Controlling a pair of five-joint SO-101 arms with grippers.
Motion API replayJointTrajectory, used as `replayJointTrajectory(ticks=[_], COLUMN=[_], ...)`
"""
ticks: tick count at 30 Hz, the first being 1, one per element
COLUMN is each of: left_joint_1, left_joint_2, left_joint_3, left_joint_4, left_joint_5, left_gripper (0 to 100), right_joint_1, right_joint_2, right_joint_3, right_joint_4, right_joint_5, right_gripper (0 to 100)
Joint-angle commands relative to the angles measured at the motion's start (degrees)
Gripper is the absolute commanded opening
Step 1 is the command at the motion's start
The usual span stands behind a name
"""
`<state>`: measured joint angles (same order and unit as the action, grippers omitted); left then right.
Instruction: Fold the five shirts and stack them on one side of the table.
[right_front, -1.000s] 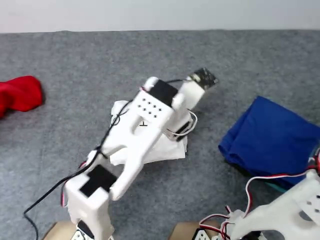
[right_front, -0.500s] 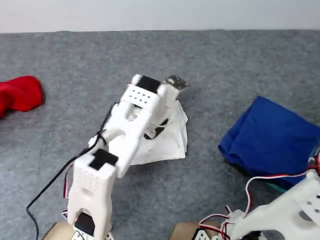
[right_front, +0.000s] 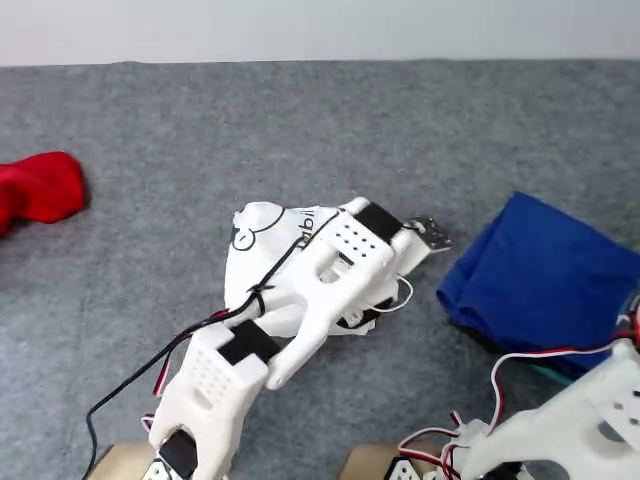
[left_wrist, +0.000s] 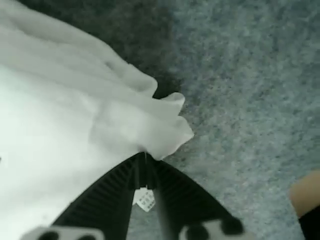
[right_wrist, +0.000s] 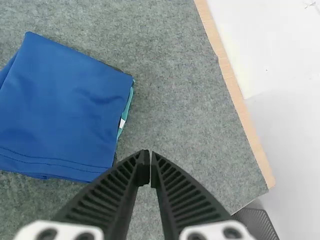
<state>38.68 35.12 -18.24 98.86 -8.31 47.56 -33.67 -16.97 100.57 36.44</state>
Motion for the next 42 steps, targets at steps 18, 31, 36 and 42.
replayJointTrajectory(ticks=[18, 31, 36, 42], left_joint_1=[-31.03, -40.26, -38.51, -35.34], left_joint_2=[-8.62, 1.85, -2.02, -11.52], left_joint_3=[-3.56, -7.08, -13.49, -14.37], left_joint_4=[-10.2, -7.21, 0.0, 1.67], left_joint_5=[-2.37, -5.1, -4.92, -1.58], left_gripper=[0, 0, 0, 0], right_joint_1=[-0.66, -0.66, -1.1, -4.53], right_joint_2=[-1.1, -1.27, -1.27, -1.27], right_joint_3=[0.09, 0.09, 0.09, 0.09], right_joint_4=[2.07, 2.15, 2.15, 2.24], right_joint_5=[0.26, 0.44, 0.18, 0.09], right_gripper=[0.9, 0.9, 0.9, 0.9])
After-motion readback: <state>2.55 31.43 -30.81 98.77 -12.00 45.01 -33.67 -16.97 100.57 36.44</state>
